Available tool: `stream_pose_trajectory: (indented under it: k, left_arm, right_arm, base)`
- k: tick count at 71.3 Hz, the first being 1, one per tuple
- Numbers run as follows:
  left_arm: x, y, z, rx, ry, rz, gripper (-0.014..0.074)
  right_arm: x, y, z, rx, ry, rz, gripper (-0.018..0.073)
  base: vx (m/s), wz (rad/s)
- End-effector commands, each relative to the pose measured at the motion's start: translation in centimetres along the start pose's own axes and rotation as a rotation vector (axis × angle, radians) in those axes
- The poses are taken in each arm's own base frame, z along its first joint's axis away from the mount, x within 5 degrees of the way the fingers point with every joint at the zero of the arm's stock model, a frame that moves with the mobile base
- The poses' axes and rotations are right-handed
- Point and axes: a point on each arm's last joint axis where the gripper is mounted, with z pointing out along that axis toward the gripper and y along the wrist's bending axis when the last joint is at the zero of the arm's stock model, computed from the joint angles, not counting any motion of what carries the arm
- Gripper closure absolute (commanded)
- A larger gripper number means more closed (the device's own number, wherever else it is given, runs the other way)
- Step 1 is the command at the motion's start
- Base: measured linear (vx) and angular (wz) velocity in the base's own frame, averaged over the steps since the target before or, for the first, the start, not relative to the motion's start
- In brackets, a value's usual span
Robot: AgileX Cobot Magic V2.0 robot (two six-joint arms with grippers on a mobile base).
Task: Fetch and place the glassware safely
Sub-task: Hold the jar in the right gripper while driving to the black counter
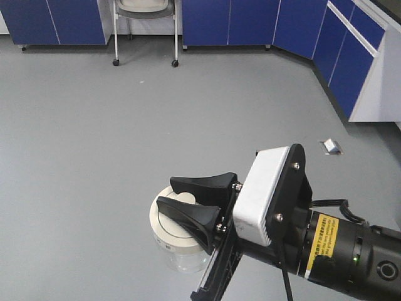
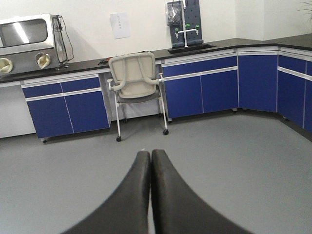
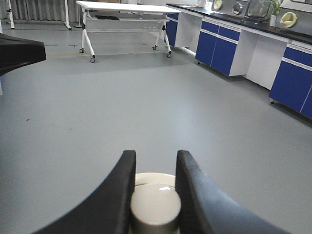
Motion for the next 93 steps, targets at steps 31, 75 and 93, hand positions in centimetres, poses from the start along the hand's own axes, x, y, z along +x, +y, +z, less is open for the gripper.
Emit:
stream_pose_trajectory:
  k: [31, 75, 93]
  left_arm:
    - [-1.36, 0.04, -0.14, 0.001, -0.083, -0.013, 0.0603]
    - [-1.36, 0.04, -0.14, 0.001, -0.083, -0.013, 0.0603]
    - [-1.36, 0.04, -0.14, 0.001, -0.083, -0.013, 0.0603]
  right_arm:
    - [-2.32, 0.11, -0.35, -0.023, -0.135, -0.005, 0.0559]
    - [-2.32, 0.11, -0.35, -0.023, -0.135, -0.005, 0.0559]
    - [-2.31, 0.11, -0.35, -0.022, -0.134, -0.005, 0.0559]
  base:
    - [0.57, 0.05]
    - [0.56, 0.00]
    - [0.53, -0.01]
